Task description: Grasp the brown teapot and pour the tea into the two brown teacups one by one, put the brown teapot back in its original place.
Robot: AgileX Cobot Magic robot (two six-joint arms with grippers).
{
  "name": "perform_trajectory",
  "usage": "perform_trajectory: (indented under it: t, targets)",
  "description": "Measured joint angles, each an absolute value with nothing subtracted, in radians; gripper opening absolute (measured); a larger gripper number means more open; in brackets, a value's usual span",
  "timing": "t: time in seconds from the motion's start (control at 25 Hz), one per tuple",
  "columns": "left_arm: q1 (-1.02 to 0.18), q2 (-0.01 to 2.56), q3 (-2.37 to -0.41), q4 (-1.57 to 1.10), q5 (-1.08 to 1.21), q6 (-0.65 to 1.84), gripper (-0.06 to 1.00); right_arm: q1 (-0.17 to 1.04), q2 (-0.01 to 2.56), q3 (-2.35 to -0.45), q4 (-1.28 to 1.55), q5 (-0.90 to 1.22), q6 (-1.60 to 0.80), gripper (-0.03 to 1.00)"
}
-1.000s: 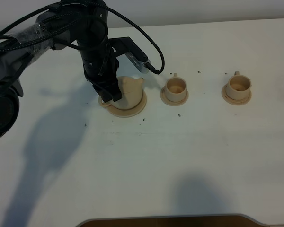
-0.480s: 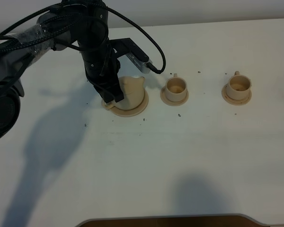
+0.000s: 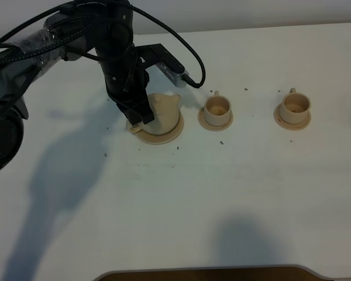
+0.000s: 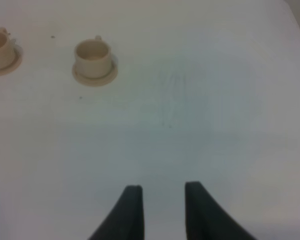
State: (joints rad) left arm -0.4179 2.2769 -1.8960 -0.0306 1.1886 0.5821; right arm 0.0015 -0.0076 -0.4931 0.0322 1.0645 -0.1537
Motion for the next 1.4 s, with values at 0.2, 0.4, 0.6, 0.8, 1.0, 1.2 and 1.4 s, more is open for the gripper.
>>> perform_trajectory:
  t: [0.2, 0.4, 0.6, 0.8, 1.0, 1.2, 1.4]
  targets:
    - [-0.418, 2.277, -1.945, -0.045, 1.191, 0.582, 0.11, 0.001, -0.008, -0.493, 0.032, 1.065, -0.154, 0.23]
    - [-0.418, 2.275, -1.952, -0.045, 1.191, 0.582, 0.11, 0.001, -0.008, -0.493, 0.032, 1.065, -0.154, 0.23]
    - [-0.419, 2.253, -1.953, -0.072, 1.154, 0.582, 0.11, 0.001, -0.008, -0.493, 0.032, 1.065, -0.154, 0.23]
    - [-0.457, 2.248, -1.996, -0.106, 1.104, 0.614, 0.11, 0.001, -0.008, -0.493, 0.032, 1.065, -0.154, 0.23]
    - [-0.528, 2.25, -2.053, -0.118, 1.059, 0.633, 0.11, 0.001, -0.008, -0.493, 0.032, 1.065, -0.154, 0.23]
    - [-0.586, 2.294, -2.134, -0.118, 1.039, 0.633, 0.11, 0.001, -0.008, -0.493, 0.032, 1.065, -0.154, 0.23]
    - [-0.634, 2.371, -2.226, -0.114, 1.024, 0.633, 0.11, 0.001, -0.008, -0.493, 0.032, 1.065, -0.154, 0.23]
